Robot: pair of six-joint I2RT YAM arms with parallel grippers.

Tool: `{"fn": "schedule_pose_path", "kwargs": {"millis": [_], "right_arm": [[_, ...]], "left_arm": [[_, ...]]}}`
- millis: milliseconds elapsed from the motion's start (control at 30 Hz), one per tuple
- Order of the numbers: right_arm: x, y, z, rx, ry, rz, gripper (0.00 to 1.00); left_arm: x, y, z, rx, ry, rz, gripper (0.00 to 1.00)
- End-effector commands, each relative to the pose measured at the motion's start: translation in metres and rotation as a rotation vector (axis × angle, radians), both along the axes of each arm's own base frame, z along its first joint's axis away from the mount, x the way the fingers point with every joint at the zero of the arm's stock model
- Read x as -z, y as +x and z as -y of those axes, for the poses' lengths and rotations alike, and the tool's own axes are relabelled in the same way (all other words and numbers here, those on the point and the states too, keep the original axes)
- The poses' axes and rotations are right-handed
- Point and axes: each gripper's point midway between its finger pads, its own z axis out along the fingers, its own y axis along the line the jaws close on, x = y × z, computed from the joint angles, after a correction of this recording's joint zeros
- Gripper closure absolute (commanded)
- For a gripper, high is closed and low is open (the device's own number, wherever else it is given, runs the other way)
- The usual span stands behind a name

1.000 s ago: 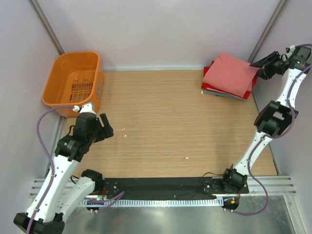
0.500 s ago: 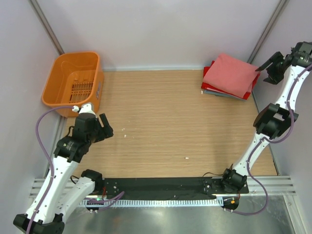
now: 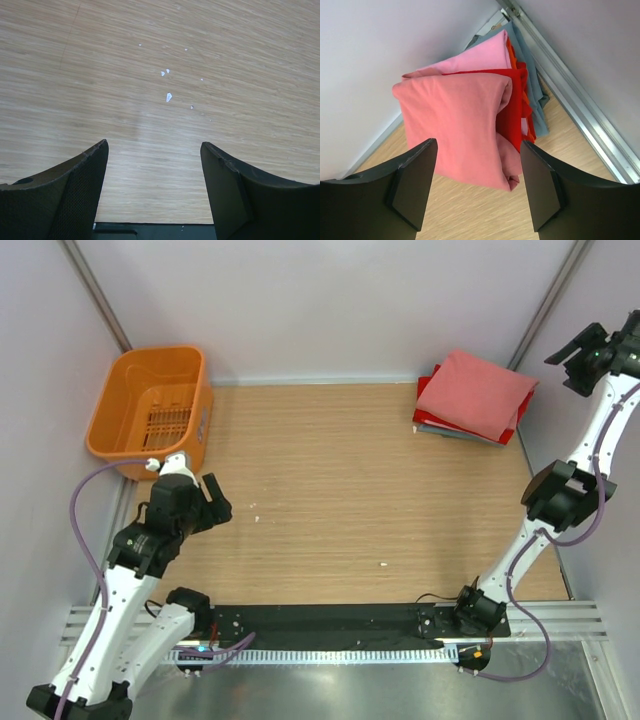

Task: Fold and stack the t-shirts
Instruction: Neatly place the folded tshirt to the corner

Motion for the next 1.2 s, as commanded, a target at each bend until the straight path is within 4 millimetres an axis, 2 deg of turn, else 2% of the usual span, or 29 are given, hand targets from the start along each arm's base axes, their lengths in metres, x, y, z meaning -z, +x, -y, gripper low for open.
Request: {"fn": "schedule_pose_path", "kwargs": {"millis": [0, 67, 333, 500, 733, 933, 967, 1033, 1100, 1133, 1167], "right_arm": [[0.027, 0.016, 0.018, 0.05, 0.047, -0.021, 0.27], [0.03, 0.02, 0.016, 0.039, 0.057, -0.016, 0.25], [0.06, 0.032, 0.014, 0.033, 0.089, -0.056, 0.23], [0.082, 0.049, 0.013, 0.024, 0.128, -0.057, 0.24], [0.113, 0.067, 0.004, 0.009, 0.159, -0.079, 0.28], [0.131, 0.077, -0.001, 0.003, 0.165, -0.084, 0.34], [0.132, 0.078, 0.001, 0.004, 0.162, -0.084, 0.37], [0.132, 0.081, 0.002, 0.007, 0.158, -0.074, 0.52], [0.133, 0.085, 0.005, 0.013, 0.147, -0.065, 0.71], [0.127, 0.087, 0.007, 0.017, 0.143, -0.046, 0.84], [0.124, 0.089, 0.009, 0.019, 0.138, -0.034, 0.89]], "left_arm": [[-0.012, 0.007, 0.004, 0.011, -0.018, 0.047, 0.25], [-0.012, 0.007, 0.005, 0.016, -0.018, 0.046, 0.24], [-0.011, 0.008, 0.007, 0.025, -0.02, 0.039, 0.25], [-0.011, 0.008, 0.007, 0.027, -0.021, 0.041, 0.24], [-0.009, 0.009, 0.007, 0.022, -0.016, 0.032, 0.24], [-0.007, 0.01, 0.007, 0.022, -0.013, 0.022, 0.24], [-0.007, 0.01, 0.007, 0.022, -0.012, 0.021, 0.24], [-0.006, 0.01, 0.007, 0.021, -0.01, 0.016, 0.24], [-0.005, 0.01, 0.006, 0.02, -0.008, 0.014, 0.24], [-0.005, 0.011, 0.006, 0.018, -0.007, 0.011, 0.24], [-0.005, 0.011, 0.007, 0.02, -0.007, 0.011, 0.25]]}}
